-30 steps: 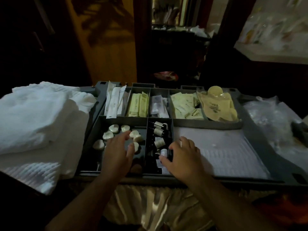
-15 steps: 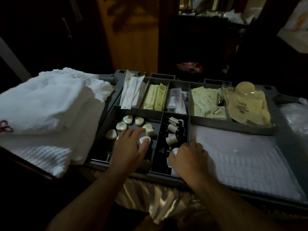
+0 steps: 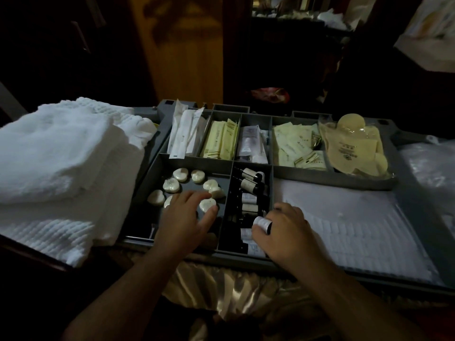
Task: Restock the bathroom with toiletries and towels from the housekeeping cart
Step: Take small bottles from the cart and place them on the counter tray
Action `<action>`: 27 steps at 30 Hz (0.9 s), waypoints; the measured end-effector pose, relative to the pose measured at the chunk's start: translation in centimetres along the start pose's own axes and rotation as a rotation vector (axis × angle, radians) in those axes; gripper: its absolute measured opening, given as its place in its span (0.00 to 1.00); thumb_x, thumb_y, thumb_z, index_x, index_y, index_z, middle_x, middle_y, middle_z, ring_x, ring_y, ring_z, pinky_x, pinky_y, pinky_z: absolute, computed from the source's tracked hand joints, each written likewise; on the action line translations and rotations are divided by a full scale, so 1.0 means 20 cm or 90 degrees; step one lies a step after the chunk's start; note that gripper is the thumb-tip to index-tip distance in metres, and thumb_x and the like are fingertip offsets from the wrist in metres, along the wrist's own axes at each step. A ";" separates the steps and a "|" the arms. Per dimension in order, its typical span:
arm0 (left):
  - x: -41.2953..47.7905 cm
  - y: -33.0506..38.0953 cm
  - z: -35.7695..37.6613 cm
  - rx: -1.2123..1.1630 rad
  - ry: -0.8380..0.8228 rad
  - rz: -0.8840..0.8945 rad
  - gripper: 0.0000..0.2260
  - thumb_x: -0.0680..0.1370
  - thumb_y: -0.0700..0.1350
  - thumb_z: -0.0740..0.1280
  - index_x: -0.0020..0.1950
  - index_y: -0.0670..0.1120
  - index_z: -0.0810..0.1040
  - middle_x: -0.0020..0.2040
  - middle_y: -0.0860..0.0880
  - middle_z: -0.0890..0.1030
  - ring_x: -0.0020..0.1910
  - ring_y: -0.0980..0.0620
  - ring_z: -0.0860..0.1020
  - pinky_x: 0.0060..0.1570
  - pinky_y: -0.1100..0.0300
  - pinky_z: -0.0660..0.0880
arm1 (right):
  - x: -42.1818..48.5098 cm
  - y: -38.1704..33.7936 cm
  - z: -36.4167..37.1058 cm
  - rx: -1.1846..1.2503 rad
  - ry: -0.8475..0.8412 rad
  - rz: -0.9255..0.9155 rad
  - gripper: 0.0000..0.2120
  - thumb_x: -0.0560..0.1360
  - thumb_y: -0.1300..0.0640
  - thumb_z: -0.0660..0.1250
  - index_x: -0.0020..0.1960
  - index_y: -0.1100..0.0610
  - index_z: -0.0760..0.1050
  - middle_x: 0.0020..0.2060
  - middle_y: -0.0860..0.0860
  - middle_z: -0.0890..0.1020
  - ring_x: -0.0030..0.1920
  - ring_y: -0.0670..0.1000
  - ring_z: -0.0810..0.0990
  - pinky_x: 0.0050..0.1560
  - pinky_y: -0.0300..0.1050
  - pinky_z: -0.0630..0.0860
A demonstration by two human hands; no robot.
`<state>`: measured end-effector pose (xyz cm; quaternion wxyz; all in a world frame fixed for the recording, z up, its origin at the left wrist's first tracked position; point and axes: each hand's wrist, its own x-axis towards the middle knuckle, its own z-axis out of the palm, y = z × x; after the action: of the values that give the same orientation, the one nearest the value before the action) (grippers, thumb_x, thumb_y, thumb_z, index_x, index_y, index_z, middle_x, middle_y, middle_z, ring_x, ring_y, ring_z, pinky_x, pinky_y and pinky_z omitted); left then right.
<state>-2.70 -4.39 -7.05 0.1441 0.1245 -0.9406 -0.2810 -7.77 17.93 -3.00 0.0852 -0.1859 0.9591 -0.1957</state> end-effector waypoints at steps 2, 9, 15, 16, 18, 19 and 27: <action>0.00 0.00 0.00 0.012 -0.004 0.020 0.17 0.78 0.60 0.64 0.64 0.56 0.76 0.61 0.55 0.76 0.63 0.55 0.71 0.60 0.49 0.73 | 0.01 0.04 0.01 0.067 0.041 -0.007 0.13 0.77 0.45 0.66 0.44 0.54 0.78 0.50 0.50 0.76 0.54 0.54 0.74 0.51 0.47 0.72; 0.08 0.07 0.03 0.031 -0.049 0.123 0.22 0.75 0.57 0.72 0.68 0.54 0.76 0.65 0.53 0.74 0.63 0.54 0.67 0.61 0.57 0.67 | 0.02 0.08 0.03 0.520 0.125 0.103 0.09 0.80 0.54 0.67 0.59 0.54 0.76 0.45 0.47 0.81 0.42 0.42 0.79 0.37 0.29 0.71; 0.18 0.19 0.09 0.191 -0.155 0.149 0.24 0.73 0.59 0.73 0.67 0.57 0.75 0.66 0.50 0.67 0.67 0.48 0.64 0.66 0.51 0.67 | -0.02 0.10 0.05 0.576 0.148 0.063 0.09 0.79 0.57 0.67 0.58 0.51 0.72 0.44 0.51 0.80 0.40 0.46 0.78 0.37 0.33 0.74; 0.18 0.18 0.11 0.193 -0.159 0.140 0.24 0.72 0.60 0.73 0.67 0.57 0.75 0.64 0.50 0.67 0.66 0.48 0.65 0.65 0.51 0.68 | -0.02 0.11 0.05 0.574 0.149 0.065 0.09 0.79 0.57 0.68 0.58 0.51 0.72 0.44 0.50 0.80 0.40 0.45 0.78 0.37 0.32 0.74; 0.19 0.18 0.12 0.187 -0.168 0.119 0.24 0.71 0.61 0.74 0.66 0.56 0.76 0.62 0.50 0.67 0.65 0.48 0.65 0.64 0.52 0.68 | -0.01 0.12 0.05 0.566 0.150 0.077 0.09 0.79 0.56 0.68 0.58 0.50 0.72 0.44 0.48 0.80 0.40 0.41 0.78 0.37 0.32 0.73; 0.20 0.18 0.12 0.190 -0.176 0.113 0.24 0.71 0.61 0.74 0.65 0.56 0.76 0.61 0.50 0.67 0.65 0.48 0.65 0.64 0.52 0.68 | -0.01 0.12 0.05 0.564 0.153 0.083 0.09 0.79 0.56 0.68 0.58 0.49 0.72 0.44 0.48 0.80 0.39 0.39 0.78 0.37 0.33 0.73; 0.19 0.22 0.12 0.268 -0.220 0.084 0.20 0.75 0.62 0.69 0.65 0.58 0.76 0.64 0.49 0.66 0.65 0.46 0.63 0.61 0.50 0.66 | 0.02 0.14 0.07 0.600 0.154 0.091 0.08 0.80 0.54 0.67 0.57 0.49 0.72 0.43 0.49 0.80 0.39 0.45 0.79 0.37 0.35 0.75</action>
<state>-7.75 -0.73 -5.71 -0.0297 0.0401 -0.9950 -0.0862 -8.82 19.71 -5.52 0.0610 -0.0369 0.7797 -0.6221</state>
